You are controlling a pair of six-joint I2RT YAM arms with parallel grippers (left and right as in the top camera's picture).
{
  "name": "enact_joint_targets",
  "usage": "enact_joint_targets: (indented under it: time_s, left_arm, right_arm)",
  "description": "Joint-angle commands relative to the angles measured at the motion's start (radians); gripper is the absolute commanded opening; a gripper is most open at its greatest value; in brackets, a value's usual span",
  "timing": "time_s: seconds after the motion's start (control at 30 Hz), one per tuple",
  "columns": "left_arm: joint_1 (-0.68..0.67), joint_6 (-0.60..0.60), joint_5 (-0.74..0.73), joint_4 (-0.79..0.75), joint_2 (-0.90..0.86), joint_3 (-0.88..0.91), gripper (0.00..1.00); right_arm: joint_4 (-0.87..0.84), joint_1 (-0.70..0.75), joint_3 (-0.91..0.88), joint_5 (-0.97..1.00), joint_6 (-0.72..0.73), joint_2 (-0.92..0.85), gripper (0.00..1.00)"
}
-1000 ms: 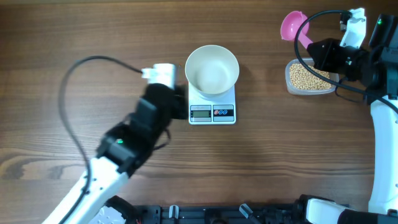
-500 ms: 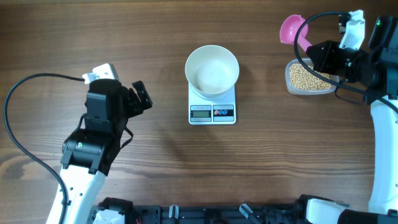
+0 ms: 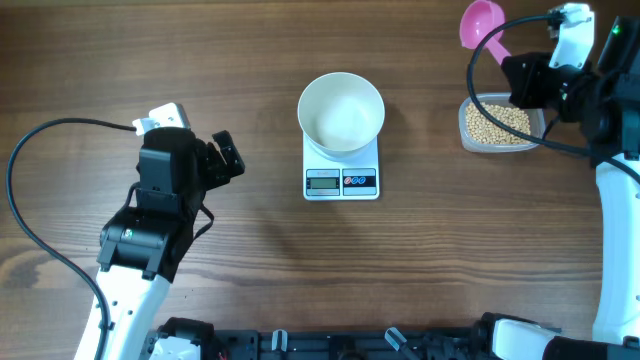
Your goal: Scoop item into bowl and weigh 150g on scale
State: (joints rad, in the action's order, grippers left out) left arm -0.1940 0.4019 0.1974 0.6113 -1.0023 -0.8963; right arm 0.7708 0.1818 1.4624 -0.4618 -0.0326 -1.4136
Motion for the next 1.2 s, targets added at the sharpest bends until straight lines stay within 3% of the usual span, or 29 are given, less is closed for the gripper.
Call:
enact_joint_targets:
  time_s: [0.0,0.47,0.83,1.17]
  left_arm:
    - [0.006,-0.005,0.002,0.0,0.006,0.0,1.0]
    - [0.006,-0.005,0.002,0.0,0.006,0.0,1.0]
    - [0.006,-0.005,0.002,0.0,0.006,0.0,1.0]
    - [0.006,-0.005,0.002,0.0,0.006,0.0,1.0]
  right_arm:
    - [-0.03,0.003,0.0,0.084,-0.06,0.003,0.04]
    - [-0.187,0.018,0.0,0.233,-0.05,0.003,0.04]
    - [-0.194,0.08,0.0,0.233,0.243,0.003,0.04]
    - [-0.194,0.08,0.0,0.231,0.619,0.003,0.04]
